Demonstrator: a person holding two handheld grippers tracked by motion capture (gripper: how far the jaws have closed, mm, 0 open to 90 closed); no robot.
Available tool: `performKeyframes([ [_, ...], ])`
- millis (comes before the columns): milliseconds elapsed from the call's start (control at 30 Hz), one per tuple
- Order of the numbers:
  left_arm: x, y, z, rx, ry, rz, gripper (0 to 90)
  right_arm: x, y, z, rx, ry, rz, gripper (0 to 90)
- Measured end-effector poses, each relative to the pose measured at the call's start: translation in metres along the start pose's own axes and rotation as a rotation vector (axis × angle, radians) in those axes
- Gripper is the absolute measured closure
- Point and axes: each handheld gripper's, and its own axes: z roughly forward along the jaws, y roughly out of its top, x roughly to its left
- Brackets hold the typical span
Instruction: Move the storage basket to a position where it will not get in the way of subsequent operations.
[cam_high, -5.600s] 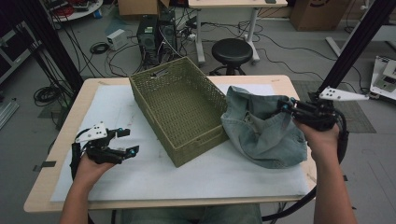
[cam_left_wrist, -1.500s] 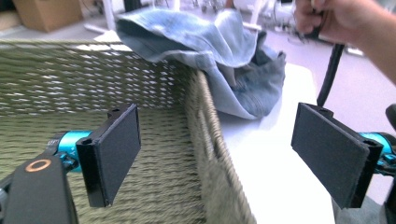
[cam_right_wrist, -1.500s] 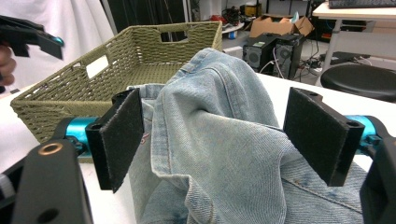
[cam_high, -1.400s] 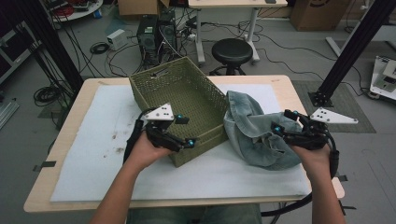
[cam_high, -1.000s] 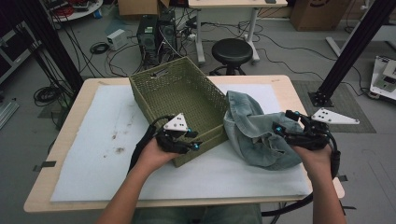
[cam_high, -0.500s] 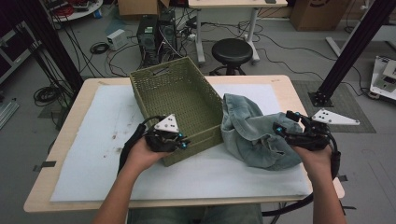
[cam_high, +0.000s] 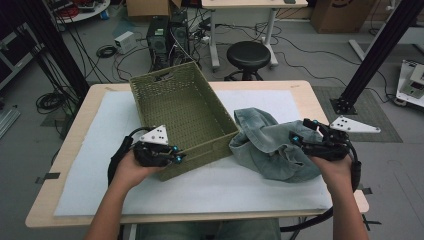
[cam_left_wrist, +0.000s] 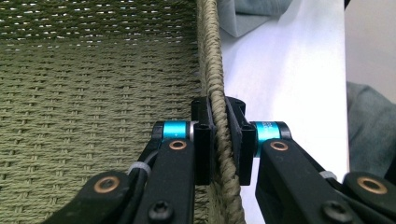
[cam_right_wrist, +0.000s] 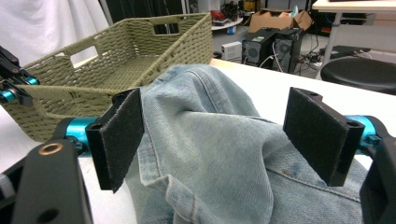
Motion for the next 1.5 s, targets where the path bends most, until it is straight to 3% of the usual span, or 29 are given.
performKeyframes([
  [300,0.007,-0.019,-0.026,-0.001,0.017,-0.027,82.3,0.001,0.000,0.002,0.002,0.003,-0.001,20.8],
  [567,0.015,-0.037,-0.050,0.009,0.017,-0.027,82.2,0.002,0.001,0.004,0.007,0.009,-0.003,20.8],
  [800,0.021,-0.047,-0.060,0.011,0.033,-0.033,81.9,0.001,0.000,0.005,0.010,0.009,0.000,20.8],
  [933,0.020,-0.049,-0.062,-0.058,0.041,-0.067,78.0,0.002,0.000,0.007,0.014,0.010,-0.004,20.8],
  [1000,0.019,-0.048,-0.064,-0.069,0.056,-0.062,75.7,0.003,0.000,0.007,0.015,0.011,-0.004,20.8],
  [1200,0.011,-0.036,-0.064,-0.095,0.103,-0.064,51.3,0.003,0.001,0.008,0.014,0.013,-0.007,20.8],
  [1300,0.007,-0.028,-0.061,-0.107,0.120,-0.062,44.2,0.005,0.002,0.008,0.014,0.015,-0.011,20.8],
  [1500,0.001,-0.008,-0.057,-0.156,0.113,-0.051,40.3,0.004,0.004,0.006,0.004,0.014,-0.006,20.8],
])
